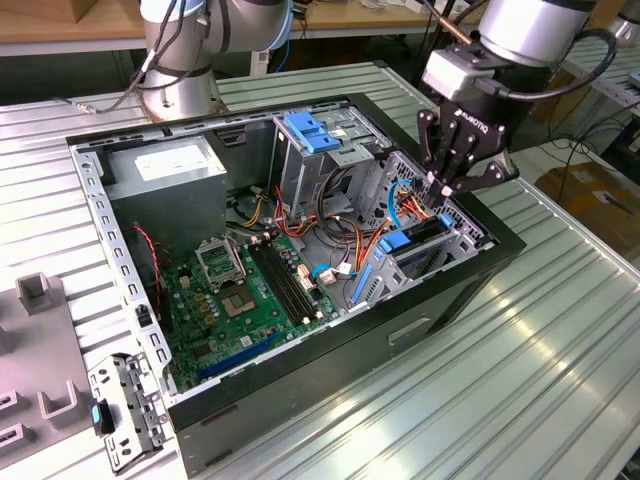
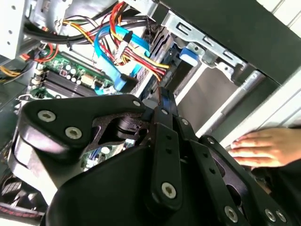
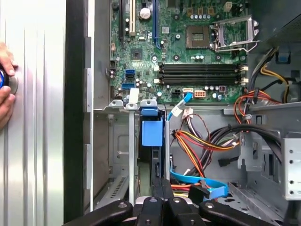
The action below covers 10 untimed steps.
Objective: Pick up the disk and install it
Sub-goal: 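Insert the second disk wire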
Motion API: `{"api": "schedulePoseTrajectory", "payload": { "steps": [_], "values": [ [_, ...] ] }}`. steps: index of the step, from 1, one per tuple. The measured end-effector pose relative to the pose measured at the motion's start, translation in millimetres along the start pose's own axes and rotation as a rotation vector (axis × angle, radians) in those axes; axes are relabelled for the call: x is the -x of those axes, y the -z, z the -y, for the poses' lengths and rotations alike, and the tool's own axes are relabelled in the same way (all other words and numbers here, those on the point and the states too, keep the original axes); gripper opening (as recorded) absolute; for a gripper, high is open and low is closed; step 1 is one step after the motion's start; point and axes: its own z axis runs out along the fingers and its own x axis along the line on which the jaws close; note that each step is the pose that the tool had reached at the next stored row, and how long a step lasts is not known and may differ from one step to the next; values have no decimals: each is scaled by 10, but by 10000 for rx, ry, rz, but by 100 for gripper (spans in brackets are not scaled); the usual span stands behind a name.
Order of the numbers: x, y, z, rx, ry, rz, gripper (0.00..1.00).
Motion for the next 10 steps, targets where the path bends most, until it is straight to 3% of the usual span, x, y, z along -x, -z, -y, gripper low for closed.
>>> {"api": "schedulePoseTrajectory", "payload": {
  "steps": [3,6,9,10],
  "values": [
    [21,133,-6,0,-1,-3,11],
    [87,161,-8,1,-2,-39,11],
    [218,169,-9,37,-2,-87,11],
    [265,169,-7,62,-2,-131,11]
  ]
}}
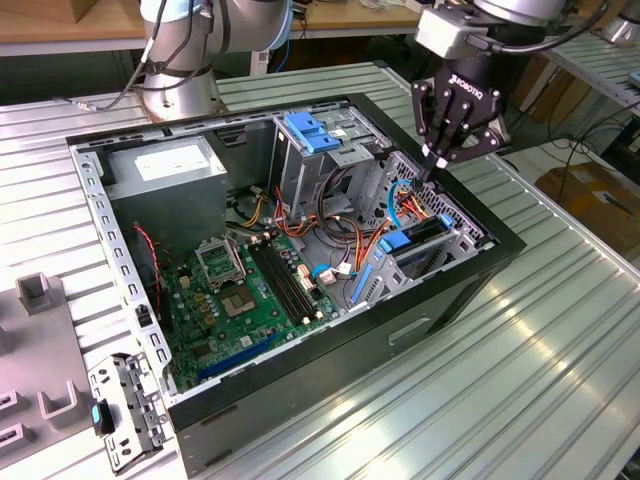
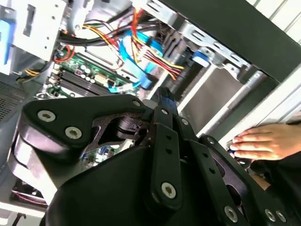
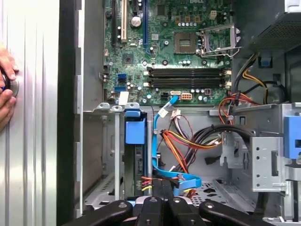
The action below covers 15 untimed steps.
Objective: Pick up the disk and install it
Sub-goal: 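Insert the second disk wire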
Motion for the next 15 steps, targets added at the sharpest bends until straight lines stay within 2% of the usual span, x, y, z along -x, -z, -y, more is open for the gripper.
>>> {"api": "schedulePoseTrajectory", "payload": {
  "steps": [3,4,5,6,7,9,10,12,13,14,15],
  "values": [
    [113,-23,8,75,2,-87,11],
    [176,-41,20,109,0,-171,11],
    [205,-47,30,125,-10,-381,11],
    [207,-50,35,126,-29,-635,11],
    [207,-54,39,124,-41,-787,11],
    [214,-71,47,122,-49,-908,11],
    [219,-84,53,125,-53,-937,11],
    [229,-104,63,128,-56,-968,11],
    [234,-110,66,131,-56,-979,17],
    [236,-115,68,132,-57,-985,17],
    [237,-111,68,135,-58,-997,24]
  ]
}}
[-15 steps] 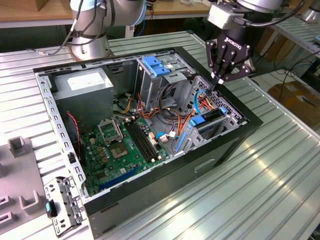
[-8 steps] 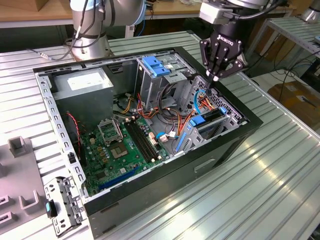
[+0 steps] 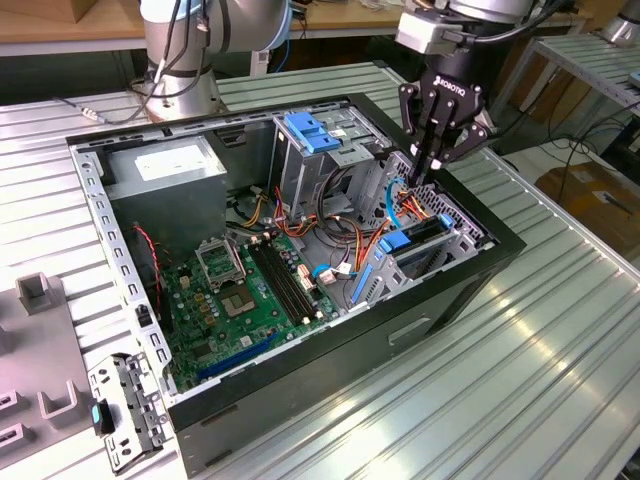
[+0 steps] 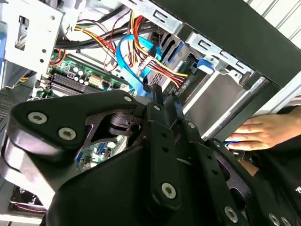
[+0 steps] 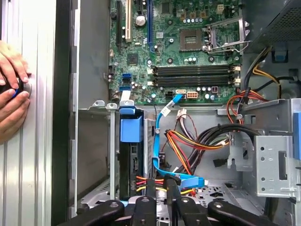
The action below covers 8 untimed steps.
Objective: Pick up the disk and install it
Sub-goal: 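Insert the second disk wire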
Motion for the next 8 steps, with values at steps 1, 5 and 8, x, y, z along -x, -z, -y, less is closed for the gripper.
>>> {"api": "schedulePoseTrajectory", "payload": {
  "steps": [1,5,8],
  "values": [
    [-5,33,-1,14,4,-1,24],
    [6,70,-4,54,9,-28,24],
    [52,-24,2,54,9,-44,24]
  ]
}}
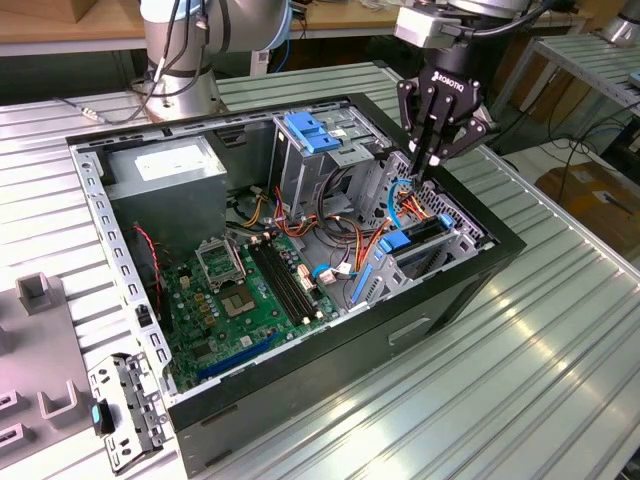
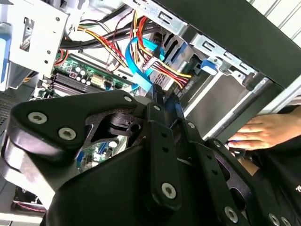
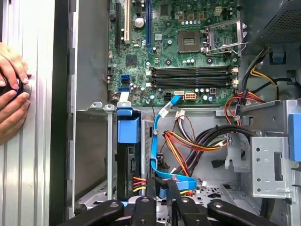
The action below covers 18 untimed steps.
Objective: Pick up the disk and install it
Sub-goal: 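Insert the second disk wire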
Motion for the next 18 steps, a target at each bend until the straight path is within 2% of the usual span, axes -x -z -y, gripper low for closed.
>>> {"api": "schedulePoseTrajectory", "payload": {
  "steps": [4,5,10,18],
  "values": [
    [15,-84,6,-1,-5,-53,23],
    [16,-88,7,-1,-6,-76,16],
    [-7,-99,8,-4,-6,-74,16],
    [-7,-132,10,-51,-14,-72,17]
  ]
}}
